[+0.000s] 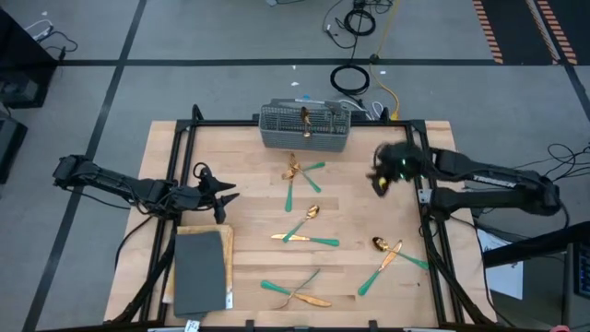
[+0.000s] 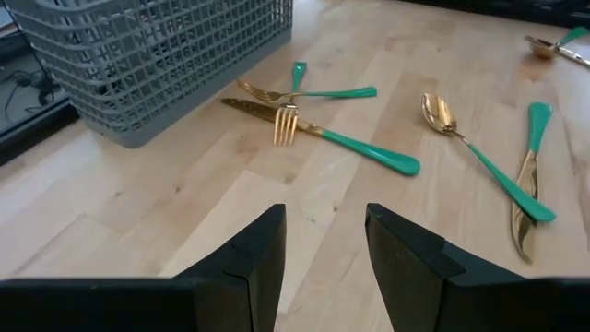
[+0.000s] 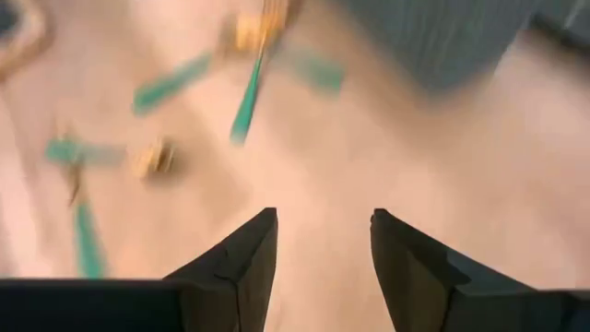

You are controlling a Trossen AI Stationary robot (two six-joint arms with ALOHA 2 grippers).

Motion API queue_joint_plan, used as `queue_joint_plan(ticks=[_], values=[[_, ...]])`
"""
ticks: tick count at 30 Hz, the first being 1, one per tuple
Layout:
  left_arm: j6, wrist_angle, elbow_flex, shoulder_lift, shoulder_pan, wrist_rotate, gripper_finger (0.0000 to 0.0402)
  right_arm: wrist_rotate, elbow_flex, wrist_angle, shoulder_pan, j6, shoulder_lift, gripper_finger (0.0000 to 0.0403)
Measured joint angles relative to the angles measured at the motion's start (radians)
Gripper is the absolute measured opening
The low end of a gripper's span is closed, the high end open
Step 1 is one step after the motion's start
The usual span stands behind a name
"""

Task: Sort silverware
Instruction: Put the green fork into the gray silverware holder

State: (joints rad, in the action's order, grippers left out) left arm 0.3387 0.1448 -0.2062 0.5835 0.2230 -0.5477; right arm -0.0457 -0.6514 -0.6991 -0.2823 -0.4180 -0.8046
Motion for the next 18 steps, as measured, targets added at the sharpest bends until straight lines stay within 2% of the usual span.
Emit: queue_joint_plan(ticks=[4,7,10,14,16,18], values=[[0.016,0.000,0.000,0.000,0.000,-0.003,0.0157,-0.001,0.000,-0.162,0.191,-0.211,-0.007,0.0165],[0.023,0.000,0.000,0.000,0.000,-0.003,0.0157,-0.012,0.000,-0.126,0.314,-0.314,-0.039,0.0165],[0.023,-0.002,0.000,0.000,0.000,-0.004,0.0157,-0.060,0.000,0.106,0.416,-0.300,-0.116,0.0165],[0.023,-0.004,0.000,0.000,0.000,-0.004,0.0157,-0.085,0.000,0.458,0.502,-0.108,-0.291,0.0165],[0.023,-0.004,0.000,0.000,0.000,-0.005,0.0157,-0.084,-0.011,0.551,0.520,-0.049,-0.394,0.0165],[0.024,-0.004,0.000,0.000,0.000,-0.005,0.0157,-0.084,-0.054,0.570,0.525,-0.036,-0.506,0.0165]])
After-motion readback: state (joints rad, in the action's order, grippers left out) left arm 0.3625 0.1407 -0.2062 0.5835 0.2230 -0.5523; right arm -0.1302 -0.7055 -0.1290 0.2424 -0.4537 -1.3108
